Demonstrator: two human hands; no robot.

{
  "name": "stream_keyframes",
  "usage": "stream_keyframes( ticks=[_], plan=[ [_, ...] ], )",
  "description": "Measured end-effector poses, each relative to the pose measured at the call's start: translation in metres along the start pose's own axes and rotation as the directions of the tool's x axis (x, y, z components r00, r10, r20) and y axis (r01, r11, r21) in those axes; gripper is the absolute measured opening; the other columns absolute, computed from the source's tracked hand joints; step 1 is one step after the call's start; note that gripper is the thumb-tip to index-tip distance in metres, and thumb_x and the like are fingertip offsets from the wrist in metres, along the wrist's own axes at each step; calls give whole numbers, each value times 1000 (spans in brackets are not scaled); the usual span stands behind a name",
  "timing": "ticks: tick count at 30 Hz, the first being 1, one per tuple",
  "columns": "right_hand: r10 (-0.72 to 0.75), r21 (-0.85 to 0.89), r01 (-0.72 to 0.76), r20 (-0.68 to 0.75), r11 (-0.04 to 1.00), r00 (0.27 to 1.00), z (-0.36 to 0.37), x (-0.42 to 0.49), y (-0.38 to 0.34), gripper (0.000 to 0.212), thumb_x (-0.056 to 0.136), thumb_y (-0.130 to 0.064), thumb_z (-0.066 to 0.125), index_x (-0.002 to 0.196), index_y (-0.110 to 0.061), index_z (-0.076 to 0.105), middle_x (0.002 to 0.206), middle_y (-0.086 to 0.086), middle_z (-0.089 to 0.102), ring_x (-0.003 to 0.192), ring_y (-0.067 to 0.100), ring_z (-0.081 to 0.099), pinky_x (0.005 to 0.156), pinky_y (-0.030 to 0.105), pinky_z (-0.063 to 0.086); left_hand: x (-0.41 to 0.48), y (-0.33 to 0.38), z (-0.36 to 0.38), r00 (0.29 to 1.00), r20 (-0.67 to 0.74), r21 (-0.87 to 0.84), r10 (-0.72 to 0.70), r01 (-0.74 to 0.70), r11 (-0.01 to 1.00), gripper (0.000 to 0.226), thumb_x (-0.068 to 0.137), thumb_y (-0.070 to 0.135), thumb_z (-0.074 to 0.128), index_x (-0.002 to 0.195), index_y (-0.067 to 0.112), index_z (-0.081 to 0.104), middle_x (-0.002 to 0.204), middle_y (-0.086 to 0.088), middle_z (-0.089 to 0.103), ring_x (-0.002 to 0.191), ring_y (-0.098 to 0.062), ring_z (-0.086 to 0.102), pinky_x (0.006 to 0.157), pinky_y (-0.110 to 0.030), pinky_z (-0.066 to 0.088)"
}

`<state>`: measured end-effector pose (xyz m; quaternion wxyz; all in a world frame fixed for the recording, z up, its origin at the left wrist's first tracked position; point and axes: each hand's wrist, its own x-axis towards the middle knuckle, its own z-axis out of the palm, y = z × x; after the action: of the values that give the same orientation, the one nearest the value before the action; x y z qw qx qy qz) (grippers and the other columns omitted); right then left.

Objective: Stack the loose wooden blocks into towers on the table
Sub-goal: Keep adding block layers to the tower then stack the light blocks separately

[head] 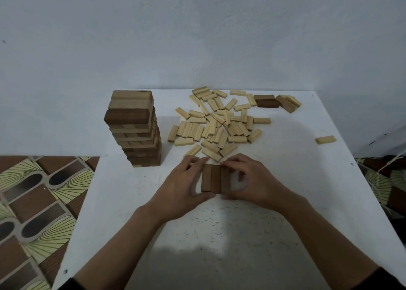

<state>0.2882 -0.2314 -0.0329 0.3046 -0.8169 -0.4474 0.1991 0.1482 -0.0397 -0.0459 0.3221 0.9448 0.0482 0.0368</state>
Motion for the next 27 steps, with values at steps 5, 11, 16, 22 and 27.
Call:
stream_keyframes(
  ticks=[5, 11, 16, 22, 27],
  plan=[
    [-22, -10, 22, -1, 1000, 1000, 2, 4, -2, 77, 71, -38, 88, 139, -21, 57, 127, -12, 51, 107, 2, 47, 77, 11, 40, 13, -8, -8, 1000, 29, 35, 9, -10, 999, 77, 69, 60, 84, 133, 27, 56, 110, 14, 53, 97, -1, 47, 82, -13, 37],
    [14, -25, -14, 15, 1000, 1000, 5, -2, 2, 96, 67, -53, 87, 149, -25, 45, 138, -16, 41, 116, -2, 37, 87, 11, 38, 10, -16, -10, 996, 85, 3, 14, -14, 1000, 85, 66, 66, 82, 137, 35, 49, 111, 26, 46, 102, 7, 46, 77, -9, 35],
    [25, -38, -25, 10, 999, 1000, 8, -2, 2, 96, 64, -60, 85, 145, -27, 48, 130, -18, 41, 112, 0, 36, 88, 15, 39, 12, -22, -12, 991, 126, -36, 31, -27, 999, 79, 71, 57, 84, 139, 38, 49, 110, 21, 47, 104, 1, 46, 79, -17, 38],
    [-11, -66, 13, 27, 998, 1000, 7, 3, -1, 89, 67, -58, 85, 141, -22, 53, 130, -12, 44, 116, 4, 37, 87, 13, 33, 14, -19, -11, 994, 101, -109, 33, -22, 994, 66, 68, 51, 86, 126, 41, 55, 112, 15, 48, 104, -7, 50, 84, -30, 48],
    [-24, -77, 28, 43, 997, 999, 6, 5, -4, 86, 68, -52, 86, 142, -22, 53, 129, -11, 45, 115, 4, 37, 92, 15, 33, 12, -17, -9, 996, 83, -97, 32, -24, 995, 66, 66, 53, 86, 123, 39, 57, 115, 17, 46, 105, -5, 49, 85, -29, 49]
  ],
)
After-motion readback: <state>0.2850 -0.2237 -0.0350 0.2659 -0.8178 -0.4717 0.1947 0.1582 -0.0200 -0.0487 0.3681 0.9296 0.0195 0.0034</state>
